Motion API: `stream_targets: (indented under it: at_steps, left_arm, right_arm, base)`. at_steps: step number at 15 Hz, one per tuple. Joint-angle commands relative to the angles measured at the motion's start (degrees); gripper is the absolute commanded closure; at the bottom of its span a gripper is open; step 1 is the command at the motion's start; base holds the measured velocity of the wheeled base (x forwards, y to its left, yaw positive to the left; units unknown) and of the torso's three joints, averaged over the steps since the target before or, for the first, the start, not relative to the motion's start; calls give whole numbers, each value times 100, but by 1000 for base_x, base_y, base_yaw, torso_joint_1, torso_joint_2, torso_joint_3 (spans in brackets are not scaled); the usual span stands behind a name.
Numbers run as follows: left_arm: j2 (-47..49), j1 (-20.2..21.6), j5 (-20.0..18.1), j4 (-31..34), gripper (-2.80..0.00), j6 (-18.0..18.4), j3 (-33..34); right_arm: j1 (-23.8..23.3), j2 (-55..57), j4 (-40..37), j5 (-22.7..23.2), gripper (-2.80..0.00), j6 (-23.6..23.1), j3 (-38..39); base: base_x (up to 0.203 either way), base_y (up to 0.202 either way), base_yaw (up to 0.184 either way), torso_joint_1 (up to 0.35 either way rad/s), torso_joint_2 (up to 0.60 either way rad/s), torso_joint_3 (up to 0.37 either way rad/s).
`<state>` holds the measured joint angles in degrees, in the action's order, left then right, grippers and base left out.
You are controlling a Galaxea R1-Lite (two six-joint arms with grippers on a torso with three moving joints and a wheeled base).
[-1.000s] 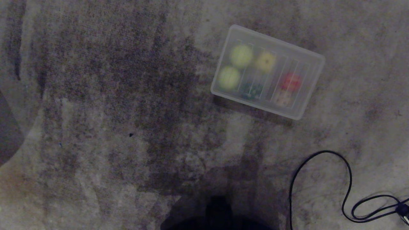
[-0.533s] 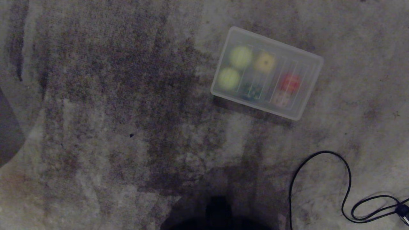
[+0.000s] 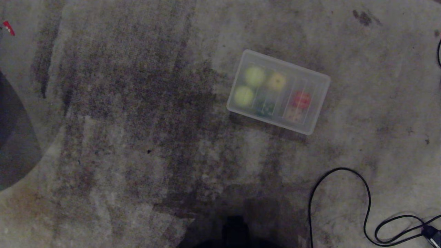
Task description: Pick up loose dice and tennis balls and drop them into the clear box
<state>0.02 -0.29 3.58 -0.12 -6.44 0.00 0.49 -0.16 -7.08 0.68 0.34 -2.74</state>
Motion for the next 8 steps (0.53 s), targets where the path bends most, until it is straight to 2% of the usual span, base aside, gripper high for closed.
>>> stream_targets:
  at_steps: [1, 8]
  left_arm:
    - [6, 3, 2, -6, 0, -7, 9]
    - [6, -4, 11, -6, 0, -16, 9]
  right_arm:
    - [3, 25, -4, 2, 0, 1, 2]
    - [4, 25, -4, 2, 0, 1, 2]
  base:
    - [0, 0, 0, 2, 9, 205]
    - [0, 0, 0, 0, 4, 204]
